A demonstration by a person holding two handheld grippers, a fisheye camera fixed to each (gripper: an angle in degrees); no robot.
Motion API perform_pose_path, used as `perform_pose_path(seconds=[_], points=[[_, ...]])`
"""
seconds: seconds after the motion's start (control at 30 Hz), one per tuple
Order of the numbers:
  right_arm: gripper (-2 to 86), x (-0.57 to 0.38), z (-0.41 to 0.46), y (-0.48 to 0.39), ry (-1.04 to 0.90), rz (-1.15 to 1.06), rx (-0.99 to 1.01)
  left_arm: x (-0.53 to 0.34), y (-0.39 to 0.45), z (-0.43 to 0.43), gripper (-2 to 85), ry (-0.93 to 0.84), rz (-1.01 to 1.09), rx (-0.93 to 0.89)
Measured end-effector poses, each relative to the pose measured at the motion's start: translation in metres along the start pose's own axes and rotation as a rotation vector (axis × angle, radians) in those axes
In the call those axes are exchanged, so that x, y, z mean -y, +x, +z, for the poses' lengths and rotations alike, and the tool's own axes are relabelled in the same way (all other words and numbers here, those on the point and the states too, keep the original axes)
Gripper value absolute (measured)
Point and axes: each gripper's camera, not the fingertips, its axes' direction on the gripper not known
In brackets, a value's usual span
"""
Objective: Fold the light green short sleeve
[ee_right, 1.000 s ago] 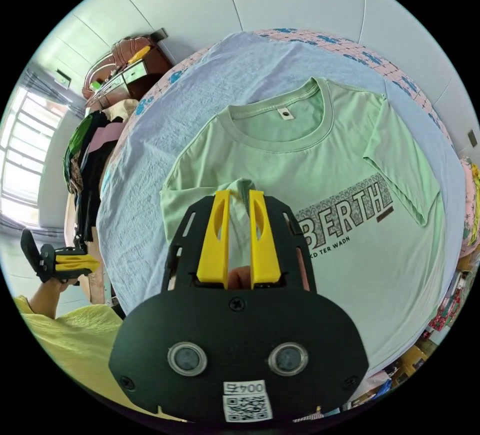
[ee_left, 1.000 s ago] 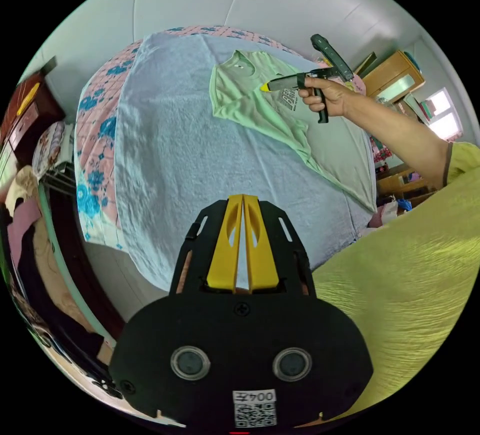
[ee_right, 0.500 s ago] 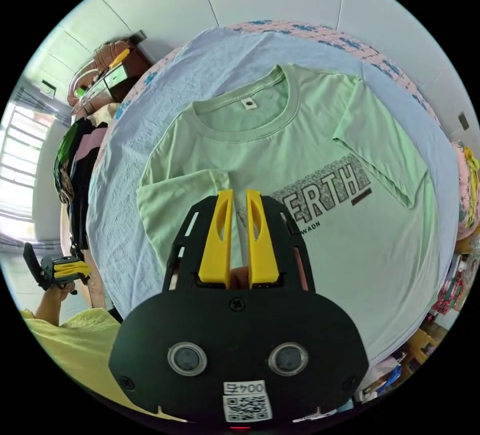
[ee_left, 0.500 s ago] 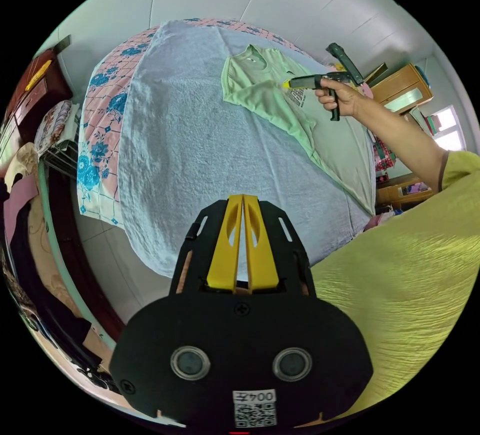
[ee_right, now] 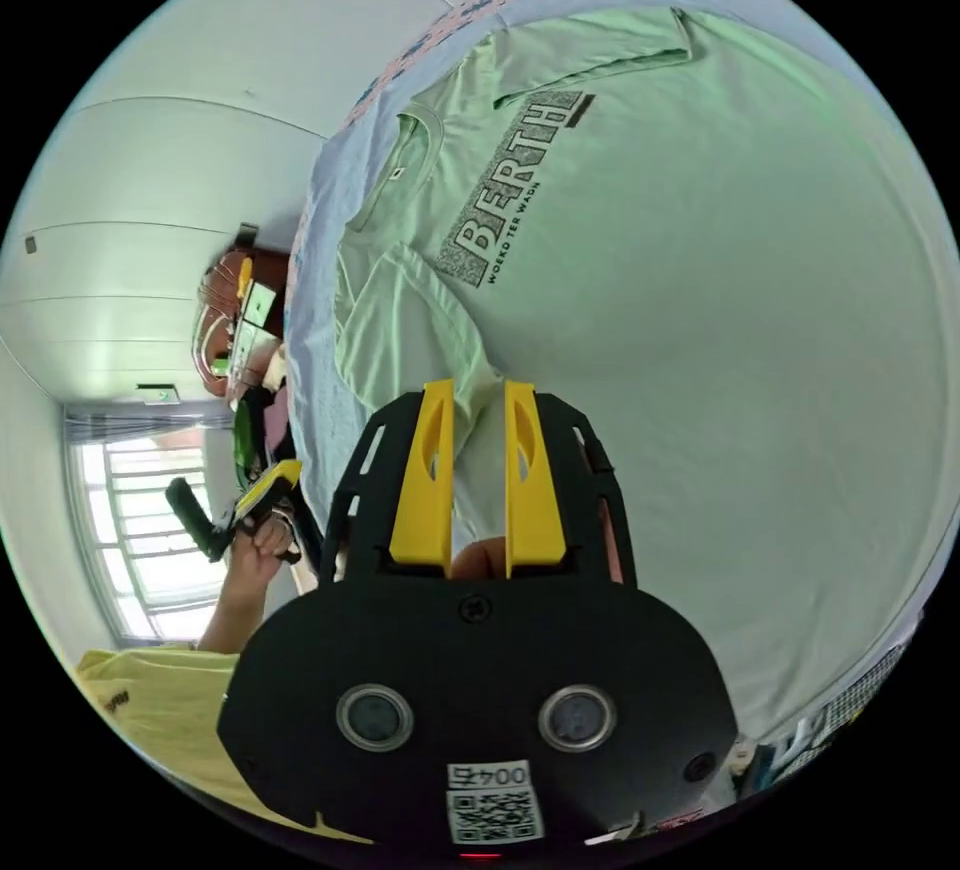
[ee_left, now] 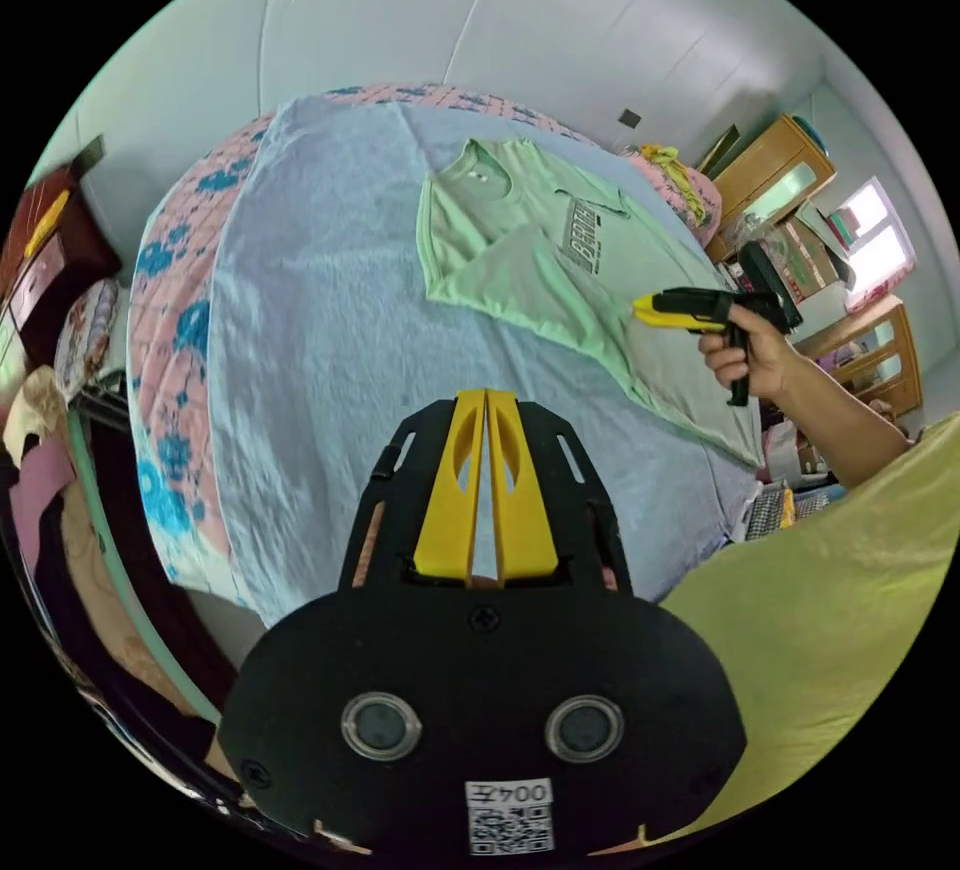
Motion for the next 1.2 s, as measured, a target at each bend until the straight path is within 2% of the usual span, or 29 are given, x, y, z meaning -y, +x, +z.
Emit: perform_pose_path(seconds=[0.1, 0.27, 0.47, 0.77, 0.9, 0.97, 1.2], points=[[8.3, -0.023, 0.017, -0.013, -0.013, -0.062, 0.009, 0.04, 0.013, 0.018, 0.7, 0.016, 0.087, 0.05], [8.4, -0.076, 0.066, -0.048, 0.015, -0.26, -0.247, 0.07, 0.026, 0.054, 1.6, -0.034, 0.291, 0.121], [7.9, -0.115, 0.113, -0.078, 0.103, -0.424, -0.452, 0.072, 0.042, 0.065, 1.8, -0.067, 0.472, 0.134], [8.4, -0.122, 0.171, -0.067, 0.101, -0.324, -0.469, 0.07, 0.093, 0.095, 1.8, -0.169, 0.719, 0.167], [8.4, -0.126, 0.188, -0.062, 0.114, -0.291, -0.473, 0.074, 0.091, 0.103, 1.9, -0.195, 0.716, 0.136], [8.6, -0.13, 0.199, -0.06, 0.124, -0.289, -0.478, 0.074, 0.094, 0.104, 2.0, -0.212, 0.729, 0.062], [8.7, -0.146, 0.226, -0.05, 0.16, -0.286, -0.493, 0.066, 0.108, 0.104, 1.7, -0.267, 0.822, 0.035]])
